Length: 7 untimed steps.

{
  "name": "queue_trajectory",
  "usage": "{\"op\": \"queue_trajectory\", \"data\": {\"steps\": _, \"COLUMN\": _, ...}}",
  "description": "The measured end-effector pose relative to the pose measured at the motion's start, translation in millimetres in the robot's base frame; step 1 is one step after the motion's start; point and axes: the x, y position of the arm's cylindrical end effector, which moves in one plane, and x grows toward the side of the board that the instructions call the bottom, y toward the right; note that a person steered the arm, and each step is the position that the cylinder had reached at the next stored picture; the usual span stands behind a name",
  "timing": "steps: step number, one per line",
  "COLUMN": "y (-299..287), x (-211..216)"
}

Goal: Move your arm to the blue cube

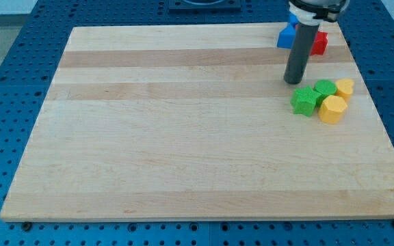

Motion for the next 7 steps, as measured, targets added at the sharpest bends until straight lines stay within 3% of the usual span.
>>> {"op": "queue_trajectory", "data": {"steps": 5, "y": 89, "x": -17}}
{"op": "queue_trajectory", "data": {"steps": 7, "y": 99, "x": -59}}
